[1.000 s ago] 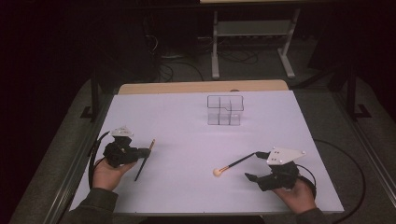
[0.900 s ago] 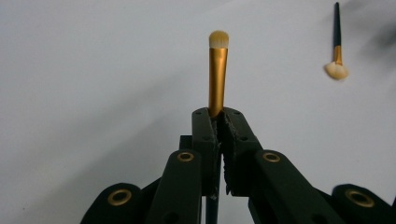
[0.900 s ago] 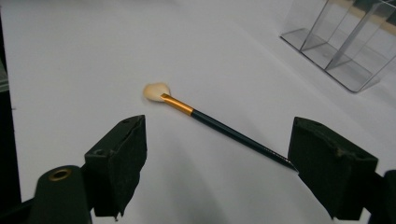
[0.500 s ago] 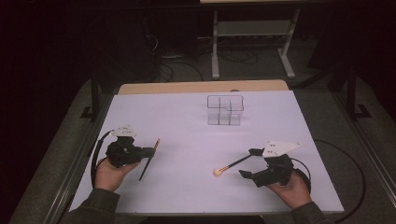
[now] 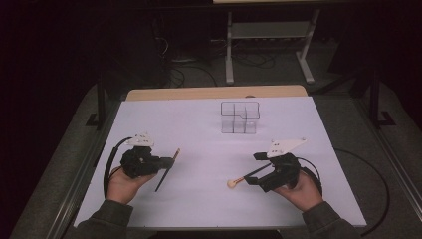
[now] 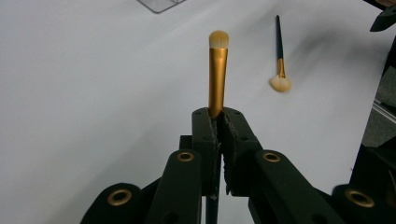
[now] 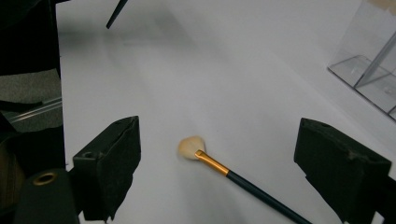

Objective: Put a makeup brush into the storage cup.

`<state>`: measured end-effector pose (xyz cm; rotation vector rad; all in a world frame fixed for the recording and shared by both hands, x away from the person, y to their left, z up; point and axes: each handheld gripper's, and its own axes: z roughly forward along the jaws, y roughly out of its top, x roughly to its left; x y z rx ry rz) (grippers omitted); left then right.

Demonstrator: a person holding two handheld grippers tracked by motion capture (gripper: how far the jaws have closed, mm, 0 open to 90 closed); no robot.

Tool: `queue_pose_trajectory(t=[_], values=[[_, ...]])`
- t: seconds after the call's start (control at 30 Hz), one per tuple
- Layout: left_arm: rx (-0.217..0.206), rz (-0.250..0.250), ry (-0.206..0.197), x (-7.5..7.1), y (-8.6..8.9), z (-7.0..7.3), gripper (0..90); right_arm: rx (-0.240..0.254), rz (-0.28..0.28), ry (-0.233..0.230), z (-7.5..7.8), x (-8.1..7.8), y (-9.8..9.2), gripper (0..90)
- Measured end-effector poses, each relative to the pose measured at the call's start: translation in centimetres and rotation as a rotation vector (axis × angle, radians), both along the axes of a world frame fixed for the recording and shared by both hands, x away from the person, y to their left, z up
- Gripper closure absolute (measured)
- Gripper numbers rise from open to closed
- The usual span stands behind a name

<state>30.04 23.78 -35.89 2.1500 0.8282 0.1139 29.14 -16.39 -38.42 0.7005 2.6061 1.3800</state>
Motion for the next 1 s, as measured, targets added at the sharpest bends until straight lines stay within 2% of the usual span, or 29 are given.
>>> queue_pose_trajectory(t=[0.33, 0.7, 1.0], values=[[-0.003, -0.041, -0.008, -0.1, -1.0, 0.5, 84.4, 0.017, 0.035, 0.014, 0.5, 0.8, 1.0, 13.8], [-0.046, -0.071, -0.002, -0.1, -1.8, 0.7, 84.4, 0.023, 0.058, 0.025, 1.3, 1.5, 1.7, 14.2], [-0.053, -0.118, -0.017, -0.3, -2.9, 1.1, 84.4, 0.025, 0.082, 0.036, 1.7, 1.8, 2.4, 14.0]])
